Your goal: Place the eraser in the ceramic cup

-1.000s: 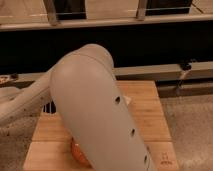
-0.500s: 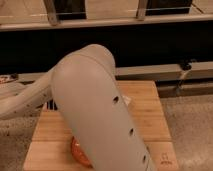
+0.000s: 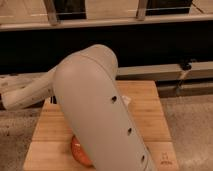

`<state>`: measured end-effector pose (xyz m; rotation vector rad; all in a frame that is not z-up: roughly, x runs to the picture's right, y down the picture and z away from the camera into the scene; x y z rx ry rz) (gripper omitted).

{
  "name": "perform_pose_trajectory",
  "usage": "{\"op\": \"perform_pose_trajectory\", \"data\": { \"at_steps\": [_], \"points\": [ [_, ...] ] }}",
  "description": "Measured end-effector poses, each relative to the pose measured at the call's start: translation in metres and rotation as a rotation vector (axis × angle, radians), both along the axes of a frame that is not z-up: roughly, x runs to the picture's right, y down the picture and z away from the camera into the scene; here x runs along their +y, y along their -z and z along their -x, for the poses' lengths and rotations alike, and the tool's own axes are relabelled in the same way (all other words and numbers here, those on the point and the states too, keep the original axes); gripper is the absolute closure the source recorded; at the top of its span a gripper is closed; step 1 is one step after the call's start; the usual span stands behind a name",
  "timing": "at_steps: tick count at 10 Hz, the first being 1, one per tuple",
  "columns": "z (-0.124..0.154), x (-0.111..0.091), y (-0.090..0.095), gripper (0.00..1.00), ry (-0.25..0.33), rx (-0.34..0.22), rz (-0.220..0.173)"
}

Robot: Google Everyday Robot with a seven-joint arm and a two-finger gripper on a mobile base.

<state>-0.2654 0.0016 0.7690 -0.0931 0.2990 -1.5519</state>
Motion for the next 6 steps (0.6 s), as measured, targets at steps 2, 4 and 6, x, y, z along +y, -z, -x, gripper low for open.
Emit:
{"op": "perform_pose_trajectory", "data": {
  "at_steps": [2,4,6],
  "points": [
    [-0.01,-0.006,-0.007,1.0,0.0,0.0,0.003],
    [-0.021,-0.011,-0.013,1.0,-0.003,0.0,0.004],
    [-0.027,-0.019,-0.02,1.0,-0.004,-0.006,0.002]
  ]
}}
